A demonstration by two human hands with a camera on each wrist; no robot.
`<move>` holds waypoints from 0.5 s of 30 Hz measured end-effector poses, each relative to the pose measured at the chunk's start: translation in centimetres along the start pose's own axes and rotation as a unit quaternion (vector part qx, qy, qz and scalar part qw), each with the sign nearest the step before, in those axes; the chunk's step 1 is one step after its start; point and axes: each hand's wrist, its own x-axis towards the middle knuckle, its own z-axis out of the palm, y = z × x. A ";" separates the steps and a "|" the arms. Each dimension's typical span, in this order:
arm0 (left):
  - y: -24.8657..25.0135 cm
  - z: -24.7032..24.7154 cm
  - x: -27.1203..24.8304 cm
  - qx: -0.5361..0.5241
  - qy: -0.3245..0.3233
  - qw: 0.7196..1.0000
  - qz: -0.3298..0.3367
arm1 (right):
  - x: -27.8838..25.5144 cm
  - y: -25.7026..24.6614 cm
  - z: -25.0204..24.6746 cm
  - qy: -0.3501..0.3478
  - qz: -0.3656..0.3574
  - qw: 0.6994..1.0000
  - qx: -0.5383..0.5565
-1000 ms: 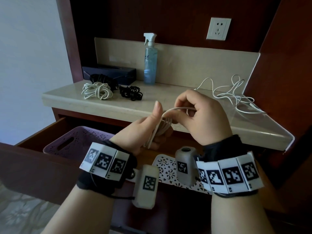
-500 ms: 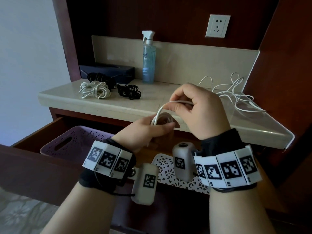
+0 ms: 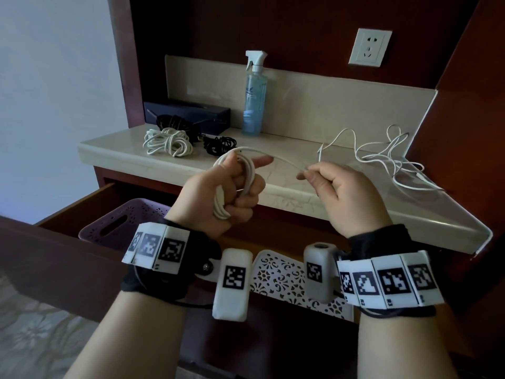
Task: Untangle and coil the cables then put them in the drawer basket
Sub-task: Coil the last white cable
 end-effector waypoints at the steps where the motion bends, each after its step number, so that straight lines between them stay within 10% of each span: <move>1: 0.1 0.2 -0.1 -0.017 0.009 1.000 0.005 | -0.1 -0.5 0.2 -0.016 0.003 1.000 0.002; 15: 0.9 0.4 -0.7 -0.032 0.091 0.988 0.120 | -0.8 -3.6 1.3 -0.186 0.003 0.982 0.029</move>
